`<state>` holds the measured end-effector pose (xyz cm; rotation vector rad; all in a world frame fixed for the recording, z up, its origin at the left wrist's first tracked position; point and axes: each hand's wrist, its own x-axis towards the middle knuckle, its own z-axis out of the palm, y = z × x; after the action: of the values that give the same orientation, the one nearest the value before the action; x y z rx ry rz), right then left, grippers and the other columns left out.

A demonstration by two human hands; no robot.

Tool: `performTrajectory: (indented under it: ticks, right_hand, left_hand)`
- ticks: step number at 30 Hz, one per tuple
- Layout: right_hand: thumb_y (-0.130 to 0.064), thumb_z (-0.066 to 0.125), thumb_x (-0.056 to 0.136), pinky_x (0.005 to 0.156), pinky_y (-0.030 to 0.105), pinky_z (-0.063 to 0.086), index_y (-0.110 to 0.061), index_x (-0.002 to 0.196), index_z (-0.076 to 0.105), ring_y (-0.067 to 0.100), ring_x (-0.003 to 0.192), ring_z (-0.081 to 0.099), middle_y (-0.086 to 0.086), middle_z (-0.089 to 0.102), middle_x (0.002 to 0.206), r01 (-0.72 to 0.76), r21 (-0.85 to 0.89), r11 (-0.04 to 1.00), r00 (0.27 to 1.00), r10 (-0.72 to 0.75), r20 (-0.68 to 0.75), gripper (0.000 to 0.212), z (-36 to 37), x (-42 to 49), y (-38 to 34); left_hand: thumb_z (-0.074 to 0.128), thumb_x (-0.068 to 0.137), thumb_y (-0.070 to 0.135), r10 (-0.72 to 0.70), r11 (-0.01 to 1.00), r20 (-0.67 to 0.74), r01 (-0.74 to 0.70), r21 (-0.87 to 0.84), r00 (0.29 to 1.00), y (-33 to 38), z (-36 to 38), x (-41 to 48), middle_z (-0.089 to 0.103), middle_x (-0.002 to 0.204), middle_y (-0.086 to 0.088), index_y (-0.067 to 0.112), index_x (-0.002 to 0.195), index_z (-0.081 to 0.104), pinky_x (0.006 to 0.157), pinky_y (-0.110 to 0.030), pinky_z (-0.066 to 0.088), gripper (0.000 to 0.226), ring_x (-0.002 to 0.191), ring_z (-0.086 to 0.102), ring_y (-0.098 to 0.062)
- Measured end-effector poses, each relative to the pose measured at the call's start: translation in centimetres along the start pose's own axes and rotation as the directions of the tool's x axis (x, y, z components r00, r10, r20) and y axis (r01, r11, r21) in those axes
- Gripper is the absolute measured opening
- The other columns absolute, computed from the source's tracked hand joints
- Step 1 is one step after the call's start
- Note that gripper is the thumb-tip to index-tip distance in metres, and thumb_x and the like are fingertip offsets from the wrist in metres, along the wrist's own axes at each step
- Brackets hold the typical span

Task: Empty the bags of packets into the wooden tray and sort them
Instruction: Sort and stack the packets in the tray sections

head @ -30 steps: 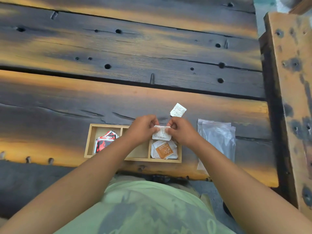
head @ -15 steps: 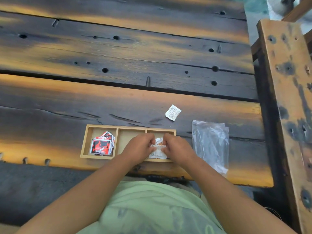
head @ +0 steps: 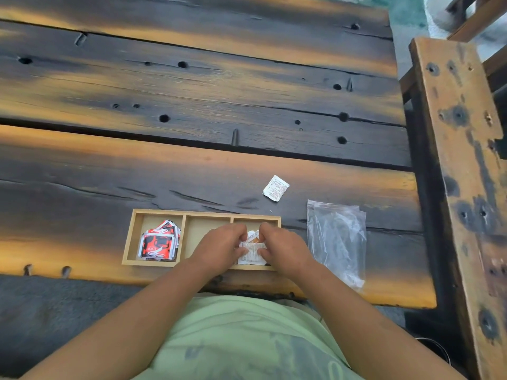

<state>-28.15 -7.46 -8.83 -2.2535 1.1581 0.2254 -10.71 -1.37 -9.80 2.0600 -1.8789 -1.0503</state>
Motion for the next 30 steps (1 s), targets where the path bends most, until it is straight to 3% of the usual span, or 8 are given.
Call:
performTrajectory:
  ticks: [2, 7, 13, 19, 23, 30]
  right_hand:
    - [-0.029, 0.062, 0.092, 0.063, 0.035, 0.044, -0.020, 0.106, 0.048, 0.021, 0.078, 0.056, -0.004, 0.060, 0.088, -0.006, 0.031, 1.000, 1.000, 0.005, 0.015, 0.022, -0.1, 0.1, 0.0]
    - [-0.042, 0.059, 0.092, 0.068, 0.038, 0.050, -0.023, 0.105, 0.049, 0.020, 0.076, 0.061, -0.003, 0.065, 0.080, -0.058, 0.128, 0.990, 0.998, 0.059, -0.002, 0.026, -1.4, 0.3, 1.0]
    - [-0.034, 0.058, 0.092, 0.065, 0.035, 0.047, -0.025, 0.094, 0.050, 0.017, 0.073, 0.059, -0.006, 0.063, 0.074, -0.131, 0.189, 0.973, 0.986, 0.148, -0.082, 0.013, -3.8, 2.0, 3.0]
    - [-0.025, 0.059, 0.091, 0.072, 0.039, 0.050, -0.018, 0.107, 0.055, 0.029, 0.087, 0.063, 0.005, 0.069, 0.090, -0.206, 0.135, 0.969, 0.972, 0.219, -0.087, 0.018, -4.9, 5.5, 4.9]
    - [-0.023, 0.064, 0.088, 0.075, 0.040, 0.051, -0.016, 0.105, 0.055, 0.031, 0.090, 0.062, 0.009, 0.069, 0.097, -0.301, 0.185, 0.935, 0.943, 0.321, -0.088, 0.021, -5.0, 8.4, 6.2]
    - [-0.022, 0.067, 0.085, 0.077, 0.037, 0.048, -0.014, 0.106, 0.055, 0.030, 0.093, 0.059, 0.010, 0.062, 0.104, -0.329, 0.211, 0.920, 0.931, 0.354, -0.093, 0.025, -5.1, 12.3, 7.5]
  left_hand:
    - [0.068, 0.089, 0.027, -0.007, 1.000, 0.024, 0.007, -0.008, 1.000, -0.1, -0.2, 0.2, 0.055, 0.085, 0.011, 0.025, 0.097, 0.054, 0.065, -0.029, 0.041, 0.016, 0.078, 0.054, -0.015]
    - [0.061, 0.093, 0.026, -0.066, 0.988, 0.043, 0.071, -0.137, 0.997, -0.2, -1.1, 1.5, 0.063, 0.084, 0.009, 0.027, 0.093, 0.059, 0.064, -0.028, 0.048, 0.002, 0.077, 0.060, -0.011]
    - [0.058, 0.094, 0.022, -0.092, 0.988, -0.009, 0.090, -0.129, 0.996, 0.9, -2.8, 4.1, 0.063, 0.082, 0.008, 0.021, 0.092, 0.063, 0.070, -0.033, 0.051, 0.005, 0.078, 0.059, -0.012]
    - [0.058, 0.092, 0.018, -0.096, 0.983, -0.010, 0.094, -0.159, 0.995, 2.1, -3.6, 8.0, 0.063, 0.084, 0.004, 0.017, 0.093, 0.064, 0.067, -0.029, 0.044, 0.007, 0.081, 0.060, -0.017]
    - [0.060, 0.090, 0.018, -0.159, 0.967, -0.002, 0.155, -0.203, 0.987, 2.5, -2.8, 10.9, 0.068, 0.090, -0.005, 0.015, 0.094, 0.063, 0.066, -0.031, 0.045, 0.005, 0.084, 0.063, -0.025]
    - [0.073, 0.084, 0.037, -0.298, 0.944, -0.018, 0.292, -0.153, 0.954, 3.3, -0.5, 14.0, 0.055, 0.111, -0.011, 0.013, 0.110, 0.051, 0.083, -0.046, 0.050, 0.042, 0.097, 0.057, -0.033]
